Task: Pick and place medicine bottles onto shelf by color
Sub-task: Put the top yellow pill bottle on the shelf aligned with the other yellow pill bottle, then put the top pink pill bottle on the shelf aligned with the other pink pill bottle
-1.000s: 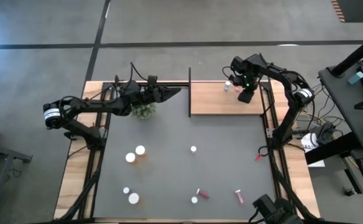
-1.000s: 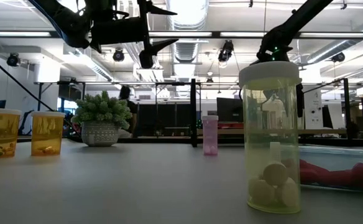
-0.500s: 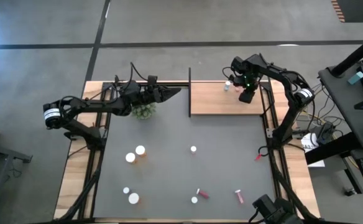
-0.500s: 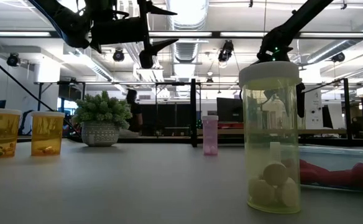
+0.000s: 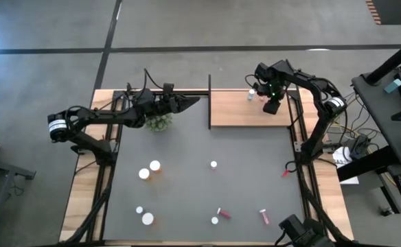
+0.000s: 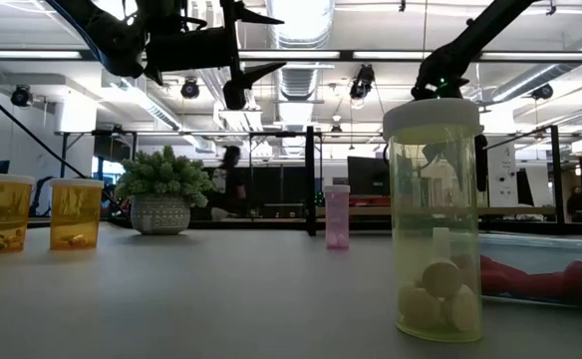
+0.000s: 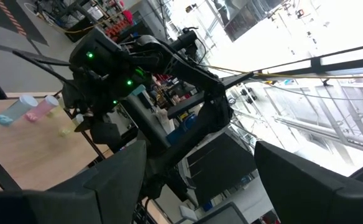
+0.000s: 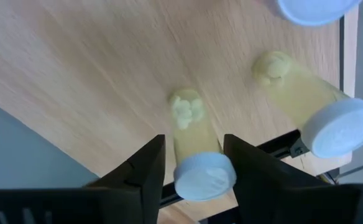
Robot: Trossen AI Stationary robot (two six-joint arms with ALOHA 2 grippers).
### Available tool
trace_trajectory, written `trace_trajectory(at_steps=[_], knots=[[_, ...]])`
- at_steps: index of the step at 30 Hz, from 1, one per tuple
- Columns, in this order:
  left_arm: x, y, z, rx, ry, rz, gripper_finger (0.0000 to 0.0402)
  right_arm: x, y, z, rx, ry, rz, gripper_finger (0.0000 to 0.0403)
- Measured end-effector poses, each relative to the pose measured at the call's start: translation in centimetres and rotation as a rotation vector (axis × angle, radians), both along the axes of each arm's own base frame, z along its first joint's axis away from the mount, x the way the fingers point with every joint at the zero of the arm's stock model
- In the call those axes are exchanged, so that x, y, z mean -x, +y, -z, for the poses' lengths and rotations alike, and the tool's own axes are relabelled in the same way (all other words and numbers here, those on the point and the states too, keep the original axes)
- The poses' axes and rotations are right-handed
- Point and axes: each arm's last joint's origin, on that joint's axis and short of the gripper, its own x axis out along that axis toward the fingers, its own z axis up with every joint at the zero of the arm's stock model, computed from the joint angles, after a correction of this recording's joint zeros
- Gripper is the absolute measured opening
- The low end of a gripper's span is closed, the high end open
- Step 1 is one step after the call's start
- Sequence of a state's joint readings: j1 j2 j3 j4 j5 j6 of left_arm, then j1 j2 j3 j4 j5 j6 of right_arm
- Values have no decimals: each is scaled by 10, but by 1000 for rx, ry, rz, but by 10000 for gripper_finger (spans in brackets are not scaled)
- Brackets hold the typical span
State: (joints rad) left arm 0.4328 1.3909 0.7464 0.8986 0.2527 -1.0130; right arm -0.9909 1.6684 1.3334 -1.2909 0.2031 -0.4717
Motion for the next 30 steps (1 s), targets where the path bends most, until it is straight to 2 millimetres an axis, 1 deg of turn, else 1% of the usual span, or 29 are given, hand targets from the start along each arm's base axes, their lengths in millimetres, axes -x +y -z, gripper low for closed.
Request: trace_trajectory(at_steps=[8,13,19,23,26,30], knots=[[0,0,0,0,0,0,283,1,1,-2,3,8,8,171],[0,0,0,0,0,0,283,1,1,-10,7,13,36,173],[0,1,0,0,0,-2,283,1,-2,-29,93,38,41,171],[0,1,0,1,0,-4,283,2,-1,-47,136,22,47,171],[1,1,0,0,0,-5,283,3,1,-62,176,-13,72,171],[1,2,0,0,0,-6,283,3,5,-76,181,-97,109,171]])
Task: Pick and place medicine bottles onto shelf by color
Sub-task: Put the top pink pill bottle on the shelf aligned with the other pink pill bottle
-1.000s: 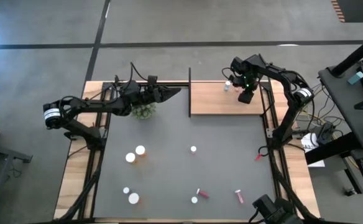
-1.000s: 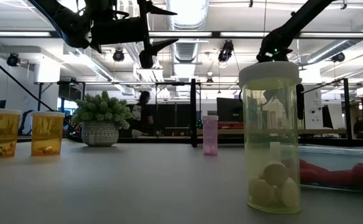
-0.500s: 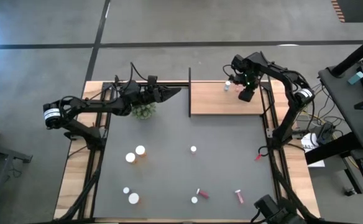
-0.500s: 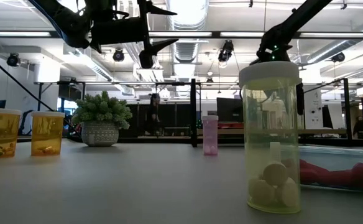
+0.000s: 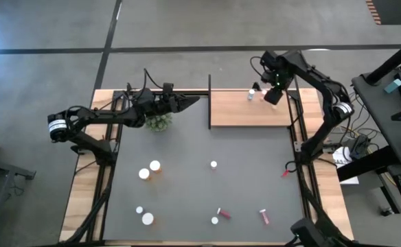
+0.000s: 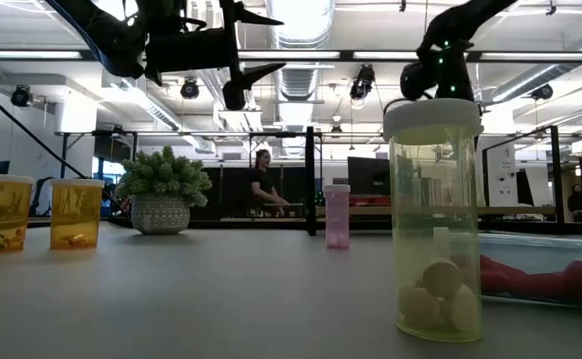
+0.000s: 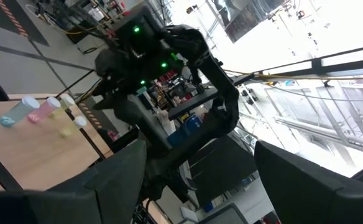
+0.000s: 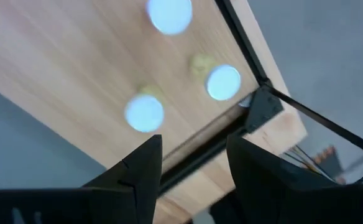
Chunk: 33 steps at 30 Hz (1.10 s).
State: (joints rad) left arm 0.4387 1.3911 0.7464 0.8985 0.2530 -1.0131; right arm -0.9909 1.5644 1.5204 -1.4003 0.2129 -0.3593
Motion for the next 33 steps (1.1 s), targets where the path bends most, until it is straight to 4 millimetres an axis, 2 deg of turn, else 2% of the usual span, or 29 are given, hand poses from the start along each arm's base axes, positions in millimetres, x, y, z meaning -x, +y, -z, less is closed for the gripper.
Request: trace_trajectory(at_steps=[12,16,19,22,26,33], knots=[[0,0,0,0,0,0,283,7,16,-35,107,-119,87,171],[0,0,0,0,0,0,283,7,28,-47,136,-173,118,171],[0,0,0,0,0,1,283,2,40,-54,111,-281,135,171],[0,0,0,-1,0,7,283,-9,55,-61,94,-391,150,171],[0,-2,0,-14,6,64,283,-31,81,-67,95,-452,121,171],[-3,-14,1,-35,24,270,283,-81,144,-69,45,-551,-44,171]])
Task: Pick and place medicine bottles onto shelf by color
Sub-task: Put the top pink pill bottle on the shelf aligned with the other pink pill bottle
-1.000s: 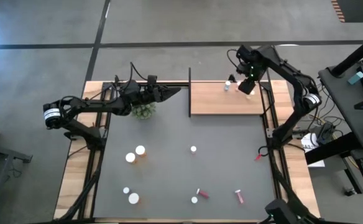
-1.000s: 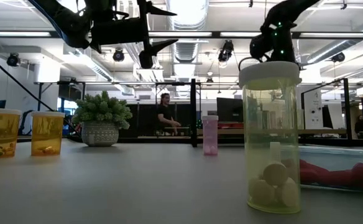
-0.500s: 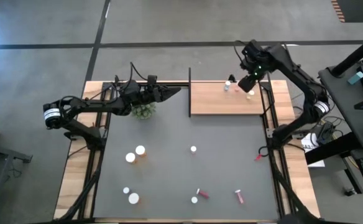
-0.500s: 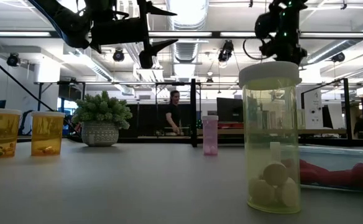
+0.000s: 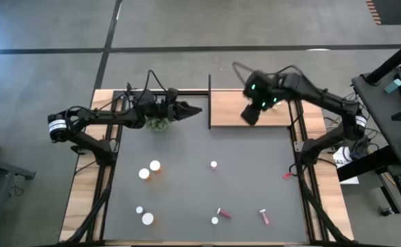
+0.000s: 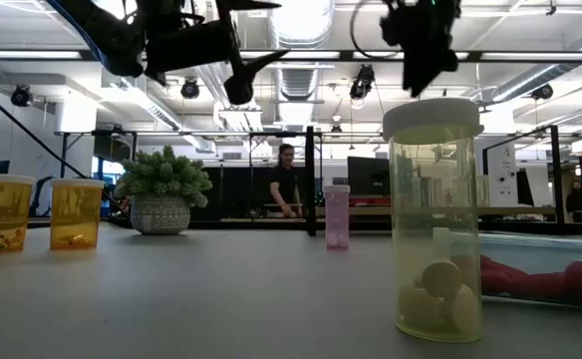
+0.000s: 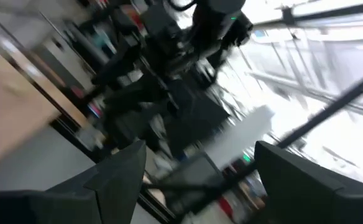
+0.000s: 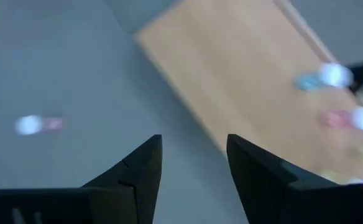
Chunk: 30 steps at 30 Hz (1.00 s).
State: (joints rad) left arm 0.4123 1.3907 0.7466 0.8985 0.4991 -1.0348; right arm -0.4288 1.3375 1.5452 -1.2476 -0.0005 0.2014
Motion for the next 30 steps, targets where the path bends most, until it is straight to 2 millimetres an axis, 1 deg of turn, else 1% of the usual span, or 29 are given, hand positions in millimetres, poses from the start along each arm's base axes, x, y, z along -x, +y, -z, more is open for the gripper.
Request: trace_trajectory(at_steps=[2,5,10,13,16,19,23,26,30], knots=[[-1,-5,0,20,8,67,283,-13,20,0,-5,-35,-48,171],[-2,-14,-1,4,13,157,283,-29,50,-3,-10,-112,-105,171],[3,-30,-10,-26,-14,251,283,-44,98,-7,-24,-229,-124,171],[12,-37,-15,-39,-34,274,283,-54,128,1,-47,-243,-140,173],[22,-42,-23,-58,-69,281,283,-64,153,16,-41,-194,-145,187],[32,-46,-27,-70,-90,287,283,-75,172,34,-17,-144,-172,204],[43,-50,-27,-77,-104,289,283,-90,191,58,66,-74,-276,217],[50,-52,-24,-75,-102,289,283,-99,198,77,113,-5,-345,219],[59,-55,-25,-77,-110,285,283,-110,201,97,154,63,-411,219]])
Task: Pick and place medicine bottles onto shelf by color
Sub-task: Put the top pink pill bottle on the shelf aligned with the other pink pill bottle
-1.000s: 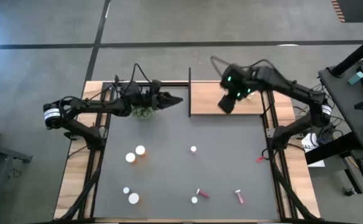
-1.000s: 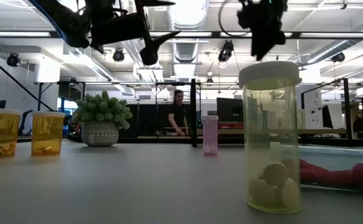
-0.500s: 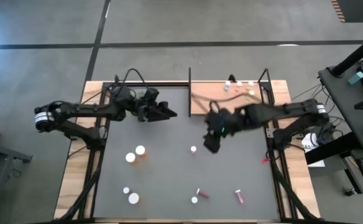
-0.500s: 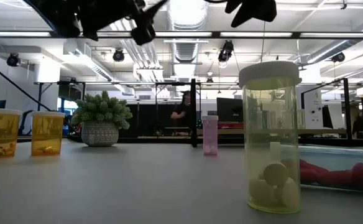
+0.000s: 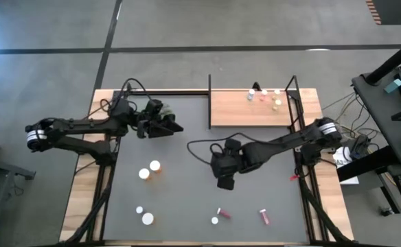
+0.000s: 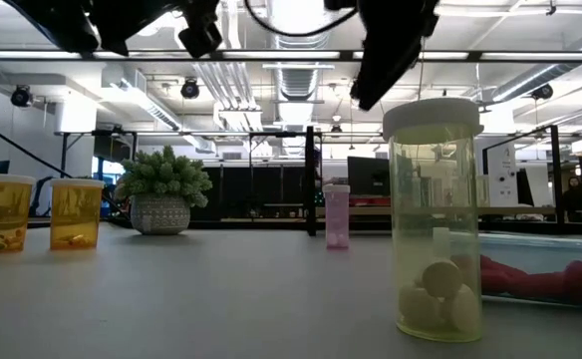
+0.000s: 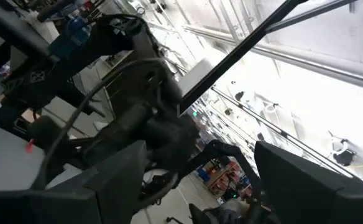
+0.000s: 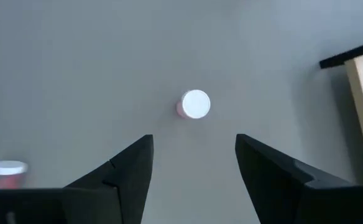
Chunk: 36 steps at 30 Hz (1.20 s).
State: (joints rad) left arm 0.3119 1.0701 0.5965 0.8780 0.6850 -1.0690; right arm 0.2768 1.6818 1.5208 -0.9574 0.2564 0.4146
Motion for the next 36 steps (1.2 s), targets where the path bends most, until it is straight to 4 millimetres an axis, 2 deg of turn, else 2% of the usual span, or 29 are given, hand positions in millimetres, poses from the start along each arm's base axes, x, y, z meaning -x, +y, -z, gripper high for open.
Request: trace_trajectory(at_steps=[9,23,30,36], knots=[[10,-2,0,19,-25,-61,283,-20,4,45,88,10,-169,219],[6,0,3,35,-9,-89,283,-19,-17,82,96,-6,-104,219],[1,2,9,43,18,-91,283,-22,-27,86,76,-40,-74,219],[-4,4,13,49,38,-93,283,-23,-35,87,-38,-20,-86,215]])
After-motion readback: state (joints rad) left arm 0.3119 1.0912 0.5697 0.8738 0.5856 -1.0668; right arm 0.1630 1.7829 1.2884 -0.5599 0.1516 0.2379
